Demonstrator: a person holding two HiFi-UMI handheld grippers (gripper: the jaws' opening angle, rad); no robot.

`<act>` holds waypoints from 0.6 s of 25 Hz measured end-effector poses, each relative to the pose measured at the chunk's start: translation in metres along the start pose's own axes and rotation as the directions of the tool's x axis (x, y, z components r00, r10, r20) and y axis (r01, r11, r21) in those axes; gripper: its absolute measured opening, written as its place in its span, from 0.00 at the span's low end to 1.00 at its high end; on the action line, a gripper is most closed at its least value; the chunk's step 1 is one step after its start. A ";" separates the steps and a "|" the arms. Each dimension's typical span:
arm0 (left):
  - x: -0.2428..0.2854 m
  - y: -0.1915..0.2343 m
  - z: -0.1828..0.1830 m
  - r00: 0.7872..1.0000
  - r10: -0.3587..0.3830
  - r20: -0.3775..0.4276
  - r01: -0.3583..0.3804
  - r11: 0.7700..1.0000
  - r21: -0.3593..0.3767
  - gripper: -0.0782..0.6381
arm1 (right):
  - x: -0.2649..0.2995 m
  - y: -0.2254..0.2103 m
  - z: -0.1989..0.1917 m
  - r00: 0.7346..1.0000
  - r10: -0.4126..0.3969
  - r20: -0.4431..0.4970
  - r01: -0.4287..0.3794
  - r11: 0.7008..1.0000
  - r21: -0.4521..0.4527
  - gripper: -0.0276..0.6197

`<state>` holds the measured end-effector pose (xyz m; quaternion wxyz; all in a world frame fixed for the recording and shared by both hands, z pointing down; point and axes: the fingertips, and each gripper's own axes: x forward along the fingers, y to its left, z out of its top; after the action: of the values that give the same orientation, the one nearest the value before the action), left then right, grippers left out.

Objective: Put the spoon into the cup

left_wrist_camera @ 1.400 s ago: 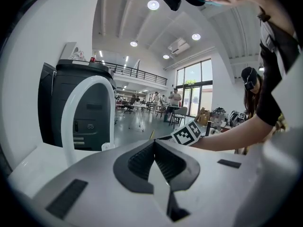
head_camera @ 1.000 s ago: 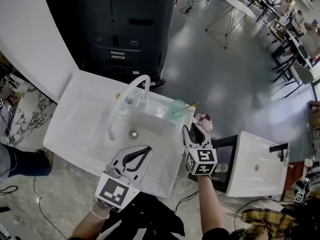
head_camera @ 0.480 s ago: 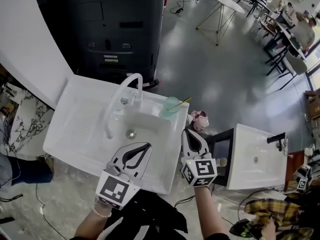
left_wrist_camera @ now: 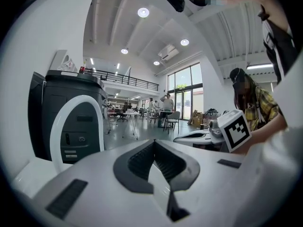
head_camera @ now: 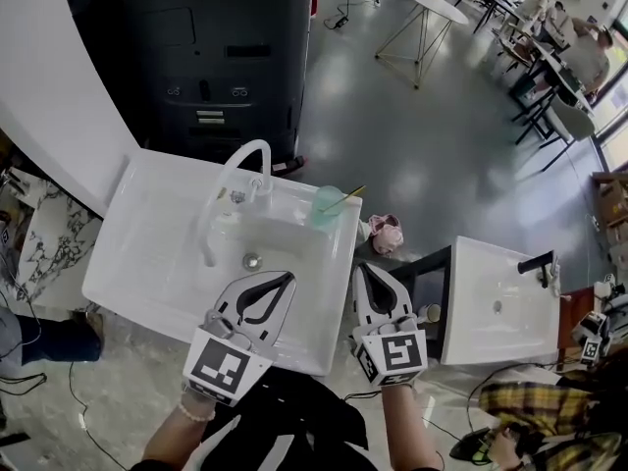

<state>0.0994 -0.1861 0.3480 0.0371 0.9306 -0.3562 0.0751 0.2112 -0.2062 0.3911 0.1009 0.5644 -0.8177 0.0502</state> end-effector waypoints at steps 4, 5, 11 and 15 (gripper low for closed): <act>-0.003 -0.004 0.004 1.000 0.002 -0.006 -0.002 1.000 -0.010 0.11 | -0.013 0.004 0.008 1.000 -0.006 0.010 0.007 1.000 -0.015 0.05; -0.003 -0.005 0.006 1.000 0.002 -0.005 -0.002 1.000 -0.010 0.11 | -0.016 0.005 0.011 1.000 -0.008 0.015 0.008 1.000 -0.013 0.05; -0.004 -0.005 0.015 1.000 0.004 0.005 -0.004 1.000 -0.018 0.11 | -0.021 0.015 0.020 1.000 0.000 0.029 0.002 0.998 -0.070 0.05; -0.005 -0.003 0.014 1.000 -0.001 0.004 0.001 1.000 0.000 0.11 | -0.018 0.019 0.017 1.000 0.013 0.017 -0.012 0.995 -0.094 0.05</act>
<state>0.0998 -0.1826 0.3332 0.0364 0.9309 -0.3561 0.0732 0.1974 -0.1866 0.3712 0.1198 0.5543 -0.8236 0.0072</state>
